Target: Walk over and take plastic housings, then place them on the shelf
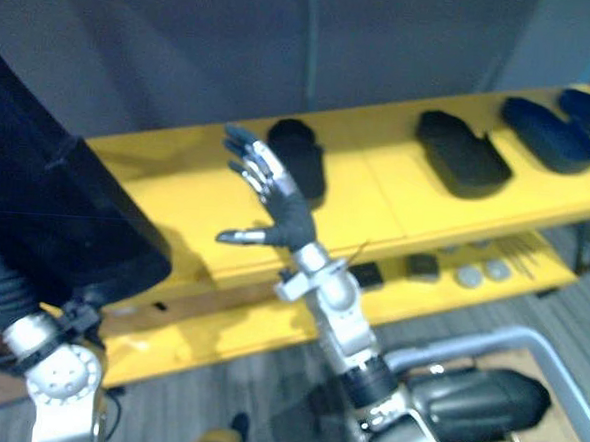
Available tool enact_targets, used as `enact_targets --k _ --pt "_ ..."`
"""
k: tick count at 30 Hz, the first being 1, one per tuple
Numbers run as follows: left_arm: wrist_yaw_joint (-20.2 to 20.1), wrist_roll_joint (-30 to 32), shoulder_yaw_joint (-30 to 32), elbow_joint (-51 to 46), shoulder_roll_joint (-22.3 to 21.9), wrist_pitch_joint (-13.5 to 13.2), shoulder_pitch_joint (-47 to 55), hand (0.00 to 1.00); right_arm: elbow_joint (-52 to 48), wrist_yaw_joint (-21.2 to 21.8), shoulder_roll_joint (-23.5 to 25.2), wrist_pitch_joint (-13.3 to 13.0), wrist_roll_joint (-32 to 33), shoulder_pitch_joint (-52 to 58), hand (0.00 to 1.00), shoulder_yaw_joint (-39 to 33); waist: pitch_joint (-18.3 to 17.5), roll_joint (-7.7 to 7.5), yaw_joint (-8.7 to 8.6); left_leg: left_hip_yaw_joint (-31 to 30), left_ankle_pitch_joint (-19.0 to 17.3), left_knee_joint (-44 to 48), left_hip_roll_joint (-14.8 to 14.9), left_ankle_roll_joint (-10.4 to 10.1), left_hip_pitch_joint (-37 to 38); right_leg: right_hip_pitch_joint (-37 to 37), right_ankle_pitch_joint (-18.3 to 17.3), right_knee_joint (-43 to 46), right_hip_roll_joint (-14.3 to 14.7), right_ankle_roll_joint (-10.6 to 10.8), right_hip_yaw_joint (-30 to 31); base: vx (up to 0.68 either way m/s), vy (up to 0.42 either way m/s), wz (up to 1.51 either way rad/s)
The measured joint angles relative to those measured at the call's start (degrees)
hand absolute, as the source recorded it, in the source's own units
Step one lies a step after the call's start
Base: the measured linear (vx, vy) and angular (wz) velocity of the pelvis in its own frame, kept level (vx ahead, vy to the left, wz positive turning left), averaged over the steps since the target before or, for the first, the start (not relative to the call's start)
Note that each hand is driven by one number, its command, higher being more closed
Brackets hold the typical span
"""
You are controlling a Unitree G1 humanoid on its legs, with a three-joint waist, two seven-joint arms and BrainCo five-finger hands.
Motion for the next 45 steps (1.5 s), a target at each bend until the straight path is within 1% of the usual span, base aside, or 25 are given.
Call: enact_targets --k 3,6,8,9,10,13,15,17,19,20,21,22,24,26,28,29,31,32,33,35,37,39,41,43,45 --pt "-1.8 -0.1 0.3 -0.5 0.0 -0.1 1.3 1.00 1.0 -2.2 -0.4 0.9 0.0 0.0 0.00 -0.3 0.0 -0.02 0.25 0.2 0.4 0.0 -0.6 0.0 -0.1 0.2 0.0 -0.3 -0.5 0.0 0.2 0.02 0.020 0.10" --pt "-3.8 -1.6 -2.0 -0.3 0.0 -0.1 1.8 1.00 1.0 -2.8 -1.1 1.1 0.1 0.9 0.00 -2.1 0.0 0.07 -0.56 1.4 1.0 -0.1 -0.4 -0.2 -0.1 0.2 0.1 -0.9 -0.2 0.2 0.3 -0.04 -0.005 -0.02" --pt "-4.9 -2.2 -3.4 0.2 0.0 -0.6 1.7 1.00 1.0 -2.8 -1.9 1.2 0.1 2.2 0.00 -4.3 0.0 0.30 -1.89 4.5 1.9 -0.6 -0.3 0.4 -0.3 1.1 -0.1 -1.0 -0.3 0.3 -0.7 -0.08 0.001 0.21" --pt "-5.6 -2.3 -3.9 0.6 0.1 -1.0 1.5 1.00 0.6 -2.8 -2.7 1.3 0.0 3.6 0.00 -5.7 -0.1 0.53 -2.77 8.2 1.6 -1.0 0.1 1.7 0.0 1.8 -0.6 -1.4 -0.7 1.1 -1.7 -0.10 0.007 0.32" --pt "-6.1 -2.5 -4.4 1.3 0.1 -2.0 1.2 1.00 0.0 -2.9 -3.6 1.3 0.0 5.5 0.00 -6.3 -0.3 0.82 -3.40 11.3 1.8 -0.6 0.7 1.9 -0.1 1.9 -0.8 -0.9 -1.2 1.5 -1.8 -0.07 0.009 0.24" --pt "-7.6 -4.5 -5.2 2.1 0.4 -1.9 -0.3 1.00 -1.2 -2.8 -5.4 1.3 0.0 9.8 0.00 -6.4 -0.7 1.34 -3.75 14.4 1.7 0.3 0.1 2.0 0.1 0.9 -0.8 1.2 -3.0 1.9 -0.4 0.02 0.052 -0.07" --pt "-8.3 -4.5 -5.5 3.4 1.6 -1.6 -2.5 1.00 -1.4 -3.1 -5.2 1.3 -0.1 11.1 0.00 -6.4 -0.6 1.00 -4.33 15.7 1.3 1.5 -0.7 2.2 0.0 0.3 -0.4 2.4 -4.5 2.4 0.3 0.04 0.072 -0.14" --pt "-9.4 -4.4 -7.1 5.3 2.9 -1.1 -4.3 1.00 -2.6 -4.2 -5.1 1.2 -0.2 13.2 0.00 -6.5 -0.3 0.35 -5.11 16.2 0.4 2.4 -1.7 2.6 1.0 -0.5 -0.3 5.7 -6.6 2.2 2.1 0.05 0.090 -0.14" --pt "-9.6 -4.3 -8.3 6.8 4.3 0.1 -4.3 1.00 -4.0 -5.5 -4.6 0.8 -1.6 15.2 0.00 -6.4 0.0 -0.02 -5.20 17.7 -0.6 2.1 -1.7 2.8 2.8 -2.4 1.1 9.4 -7.4 0.0 6.3 -0.01 0.068 -0.41" --pt "-8.9 -3.9 -8.7 7.3 5.8 1.6 -4.6 1.00 -5.0 -7.5 -4.1 -0.3 -3.4 15.4 0.00 -6.6 0.2 -0.42 -5.82 18.7 -1.7 2.0 -0.7 3.3 3.7 -4.6 3.4 12.3 -7.3 -3.1 9.3 -0.03 0.032 -0.37" --pt "-8.6 -3.8 -8.9 7.5 6.5 2.2 -4.8 1.00 -5.7 -8.2 -3.9 -0.5 -3.7 15.5 0.00 -7.0 0.2 -0.44 -6.16 18.7 -1.8 1.8 -0.5 3.2 3.8 -5.3 4.4 13.0 -7.0 -3.7 10.4 -0.03 0.025 -0.25" --pt "-8.3 -3.7 -9.0 7.8 7.0 2.8 -5.1 1.00 -6.5 -8.9 -3.6 -0.7 -4.0 15.5 0.00 -7.5 0.3 -0.41 -6.64 18.6 -1.9 1.5 -0.2 3.1 3.8 -5.7 5.4 13.0 -6.3 -3.8 11.7 -0.02 0.022 0.03" --pt "-7.0 -3.7 -9.0 9.4 8.6 4.7 -6.4 1.00 -10.7 -11.0 -2.9 -1.7 -5.8 15.7 0.00 -10.4 0.3 -0.53 -7.44 18.5 -1.7 1.2 0.4 3.1 2.3 -5.5 6.5 8.0 -3.2 -3.7 15.8 -0.01 0.015 0.08" --pt "-6.9 -3.6 -8.9 10.7 8.5 6.0 -7.5 1.00 -12.1 -12.1 -2.8 -2.6 -7.1 15.8 0.00 -12.4 0.3 -0.76 -7.77 17.9 -1.1 1.3 0.5 3.4 0.7 -4.3 6.6 3.7 -1.8 -3.6 15.5 0.01 -0.020 0.20" --pt "-7.0 -3.6 -8.9 11.4 8.5 8.3 -8.1 1.00 -12.1 -13.4 -3.2 -4.1 -8.7 16.0 0.00 -16.9 0.5 -1.09 -8.08 17.0 1.2 0.4 0.1 2.9 -0.9 -3.8 6.6 -1.0 -0.4 -3.6 15.5 0.07 -0.028 0.25" --pt "-7.0 -3.6 -8.7 11.4 8.4 8.9 -8.0 1.00 -12.1 -13.9 -3.4 -4.4 -9.0 16.0 0.00 -18.2 0.7 -0.84 -8.02 17.0 1.6 0.0 0.1 2.7 -1.2 -3.7 6.6 -2.1 -0.2 -3.6 15.5 0.08 -0.055 0.06" --pt "-7.2 -3.5 -7.9 11.4 8.4 11.9 -8.1 1.00 -12.8 -15.8 -4.7 -5.1 -10.1 17.3 0.00 -22.6 1.5 0.71 -8.35 17.5 2.3 -1.4 0.0 2.4 -0.5 -1.9 6.4 -6.1 0.7 -2.5 15.6 0.03 -0.068 -0.05" --pt "-7.3 -3.5 -7.6 11.4 8.4 12.2 -8.2 1.00 -13.0 -16.1 -4.9 -5.1 -10.1 17.5 0.00 -22.9 1.6 0.78 -8.37 17.8 2.4 -1.6 0.0 2.3 -0.3 -1.8 6.3 -6.3 0.8 -2.3 15.6 0.02 -0.060 -0.25" --pt "-7.4 -3.5 -6.2 11.8 8.6 13.2 -8.4 1.00 -14.2 -16.8 -5.3 -5.1 -10.2 18.6 0.00 -24.2 1.5 1.00 -8.40 19.0 2.9 -2.9 0.0 1.9 0.7 -1.8 5.9 -7.1 1.0 -1.4 15.8 0.01 -0.052 -0.34" --pt "-7.4 -3.6 -4.2 14.7 8.9 15.9 -10.6 1.00 -17.5 -18.1 -5.9 -5.1 -10.2 21.4 0.00 -26.2 1.1 1.95 -9.28 19.9 4.0 -4.6 0.6 1.5 1.4 -1.8 5.8 -8.0 1.9 -1.3 15.8 0.00 -0.074 -0.24" --pt "-7.9 -3.9 -1.8 22.6 12.8 20.0 -14.8 1.00 -20.8 -19.3 -6.7 -4.8 -10.2 24.6 0.00 -28.5 1.0 2.25 -11.18 21.2 4.3 -5.0 1.2 1.2 2.2 -1.8 5.0 -8.1 2.5 -0.3 16.3 -0.02 -0.082 -0.21" --pt "-9.4 -4.0 -0.7 29.0 16.9 23.0 -17.9 1.00 -22.8 -19.7 -7.2 -4.1 -10.2 27.5 0.00 -30.0 0.9 2.46 -11.97 22.8 4.4 -5.0 1.9 1.0 2.6 -2.1 5.0 -8.6 3.2 -0.3 17.5 -0.05 -0.048 -0.37" --pt "-10.6 -4.5 0.2 34.9 21.0 25.1 -21.3 1.00 -24.1 -19.9 -7.6 -2.4 -10.2 30.8 0.00 -31.4 0.9 2.48 -13.00 23.8 4.5 -5.1 2.3 0.8 3.0 -2.2 5.0 -9.2 3.8 -0.3 18.1 -0.06 -0.037 -0.34" --pt "-12.6 -4.5 0.4 43.7 27.5 27.7 -27.1 1.00 -24.2 -18.7 -7.6 0.2 -10.0 35.1 0.00 -32.7 0.9 2.53 -13.79 25.9 4.7 -5.4 2.8 0.5 2.9 -3.5 4.9 -9.9 4.5 -0.3 19.8 -0.09 -0.022 -0.38" --pt "-13.9 -5.8 0.3 50.9 32.4 30.0 -31.7 1.00 -24.1 -17.5 -7.5 1.5 -10.0 38.4 0.00 -33.1 1.0 2.79 -14.94 26.8 4.9 -5.4 3.1 0.3 2.6 -4.4 5.2 -10.3 4.9 0.1 20.9 -0.10 -0.016 -0.32"
